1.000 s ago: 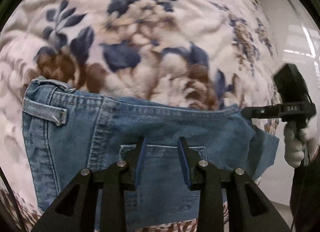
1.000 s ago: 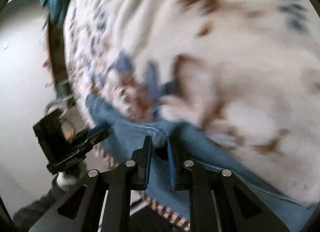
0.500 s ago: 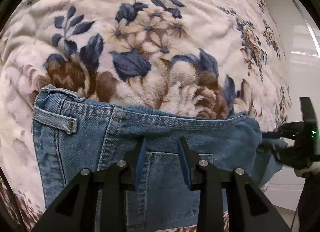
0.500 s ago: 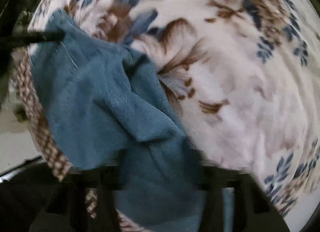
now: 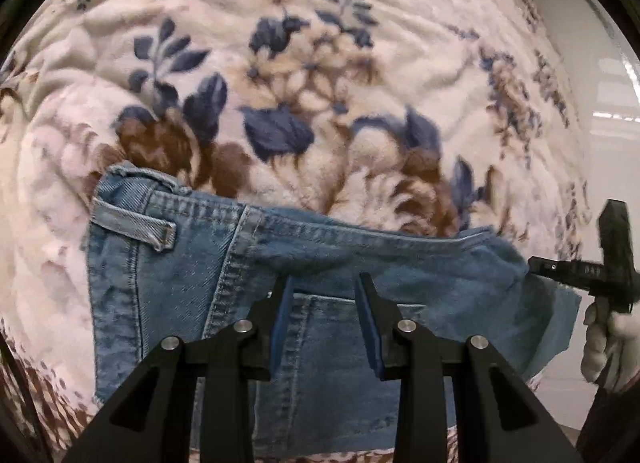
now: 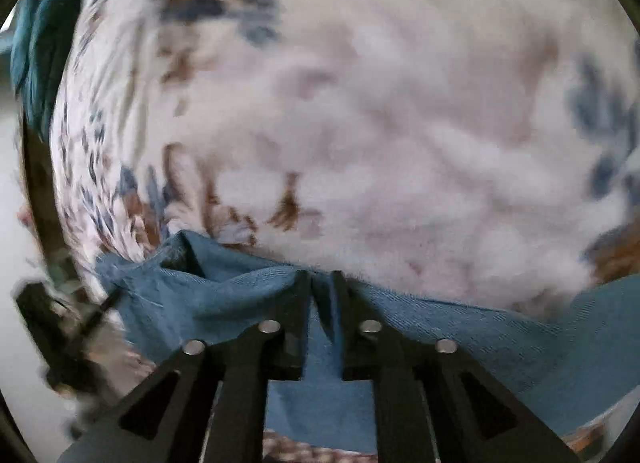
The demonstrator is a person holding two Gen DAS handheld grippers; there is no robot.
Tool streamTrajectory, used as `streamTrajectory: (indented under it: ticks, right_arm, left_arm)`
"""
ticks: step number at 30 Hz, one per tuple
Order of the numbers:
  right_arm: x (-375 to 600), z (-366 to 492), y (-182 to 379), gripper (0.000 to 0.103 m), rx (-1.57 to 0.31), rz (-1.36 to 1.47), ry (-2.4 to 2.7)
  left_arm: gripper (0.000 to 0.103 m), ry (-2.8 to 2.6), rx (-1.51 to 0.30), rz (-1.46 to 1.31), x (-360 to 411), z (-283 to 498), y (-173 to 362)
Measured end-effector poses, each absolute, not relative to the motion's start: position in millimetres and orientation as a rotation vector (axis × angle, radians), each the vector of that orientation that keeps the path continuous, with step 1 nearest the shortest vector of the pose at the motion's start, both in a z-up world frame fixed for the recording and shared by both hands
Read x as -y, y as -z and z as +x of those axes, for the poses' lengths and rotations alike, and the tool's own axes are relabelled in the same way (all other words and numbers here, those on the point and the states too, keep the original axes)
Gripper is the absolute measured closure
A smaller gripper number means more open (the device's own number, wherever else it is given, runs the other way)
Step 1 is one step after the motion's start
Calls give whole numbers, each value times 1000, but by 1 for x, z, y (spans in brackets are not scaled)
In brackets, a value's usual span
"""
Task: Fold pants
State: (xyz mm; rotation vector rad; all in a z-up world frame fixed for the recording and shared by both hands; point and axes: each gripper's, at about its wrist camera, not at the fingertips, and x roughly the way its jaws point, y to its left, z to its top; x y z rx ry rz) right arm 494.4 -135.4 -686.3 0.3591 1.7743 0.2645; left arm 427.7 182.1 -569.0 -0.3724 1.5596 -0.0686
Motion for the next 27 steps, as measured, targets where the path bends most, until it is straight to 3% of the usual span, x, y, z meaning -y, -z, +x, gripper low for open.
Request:
streamTrajectory:
  ticks: [1, 3, 5, 8, 10, 11, 12, 13, 14, 19, 21, 25, 26, 27]
  right_arm:
    - [129, 495, 673, 79, -1734, 281, -273]
    - [101, 490, 639, 54, -1652, 203, -400]
    - [80, 497, 635, 50, -1655, 217, -524]
    - [48, 512, 652, 50, -1708, 258, -595]
    - [42, 526, 686, 50, -1832, 464, -593]
    - [38, 529, 709, 57, -1923, 560, -586]
    - [34, 527, 726, 71, -1991, 639, -552]
    - [27, 524, 737, 76, -2021, 687, -541]
    - [29, 522, 738, 85, -2021, 675, -540]
    - [49, 517, 718, 87, -1876, 844, -472]
    - [74, 518, 712, 94, -1766, 963, -448]
    - [104, 524, 709, 93, -1715, 1082, -415]
    - [100, 525, 708, 88, -1744, 1047, -438]
    - [87, 525, 705, 74, -1794, 943, -482]
  left_arm:
    - [74, 68, -1539, -364, -180, 428, 561]
    - [73, 78, -1512, -365, -176, 428, 554]
    - [73, 83, -1495, -361, -168, 430, 550]
    - [73, 91, -1514, -381, -157, 431, 558]
    - [73, 97, -1529, -409, -151, 431, 565]
    - [73, 97, -1531, -412, -148, 430, 566]
    - [73, 100, -1532, -416, -146, 429, 567]
    - [73, 101, -1533, -420, -144, 428, 568]
    - [73, 102, -1535, -422, -143, 426, 569]
    - [73, 97, -1586, -432, -144, 416, 586]
    - [74, 97, -1609, -442, -148, 411, 594]
    - [73, 90, -1607, -444, -153, 407, 593]
    - [73, 84, -1604, -448, -155, 407, 591]
    - [73, 81, -1601, -454, -156, 407, 590]
